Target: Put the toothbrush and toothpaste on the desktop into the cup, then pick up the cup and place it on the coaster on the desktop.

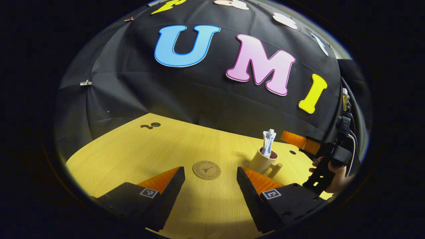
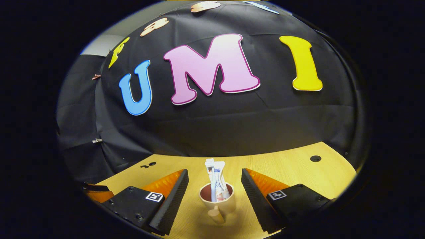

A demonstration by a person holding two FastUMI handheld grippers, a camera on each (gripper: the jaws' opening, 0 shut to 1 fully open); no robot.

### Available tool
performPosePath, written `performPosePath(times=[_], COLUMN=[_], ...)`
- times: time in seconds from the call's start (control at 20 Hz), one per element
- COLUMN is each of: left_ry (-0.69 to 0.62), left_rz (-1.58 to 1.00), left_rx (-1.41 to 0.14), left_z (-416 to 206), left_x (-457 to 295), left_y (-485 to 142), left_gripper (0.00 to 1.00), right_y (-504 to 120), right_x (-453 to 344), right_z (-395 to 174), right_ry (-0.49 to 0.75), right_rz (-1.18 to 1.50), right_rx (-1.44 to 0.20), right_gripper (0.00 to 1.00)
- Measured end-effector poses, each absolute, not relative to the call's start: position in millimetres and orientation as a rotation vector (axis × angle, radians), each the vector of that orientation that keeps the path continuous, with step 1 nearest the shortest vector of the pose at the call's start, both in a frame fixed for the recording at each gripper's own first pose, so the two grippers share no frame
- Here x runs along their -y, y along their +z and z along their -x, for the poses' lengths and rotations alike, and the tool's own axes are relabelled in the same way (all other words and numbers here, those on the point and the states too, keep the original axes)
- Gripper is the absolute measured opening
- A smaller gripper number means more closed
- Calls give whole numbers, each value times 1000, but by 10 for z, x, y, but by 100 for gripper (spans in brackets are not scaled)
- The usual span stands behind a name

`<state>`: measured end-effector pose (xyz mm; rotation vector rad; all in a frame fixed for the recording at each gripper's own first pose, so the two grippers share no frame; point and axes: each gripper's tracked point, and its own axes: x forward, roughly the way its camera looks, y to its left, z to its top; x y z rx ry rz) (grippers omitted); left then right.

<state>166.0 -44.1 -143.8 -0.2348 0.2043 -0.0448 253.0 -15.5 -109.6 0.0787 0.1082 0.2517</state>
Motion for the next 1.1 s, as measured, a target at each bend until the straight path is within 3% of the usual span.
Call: performPosePath(times=[0.05,0.45,1.1], left_ry=[-54,-77,49], left_rz=[222,195,196], left_rx=[-209,-204,-264], left_z=[-1642,-1400,-1008], left_x=[424,322,-145], left_y=[-1437,-1274,-1415], left_gripper=[98,98,98], right_y=[-1089,-1266,-2136], right_x=[167,138,83], right_z=[-2508,-2473,-2421], right_ry=[237,186,115], right_rz=[-86,-176,-237], right_rx=[-130,-387,-881], right_gripper=[97,97,98])
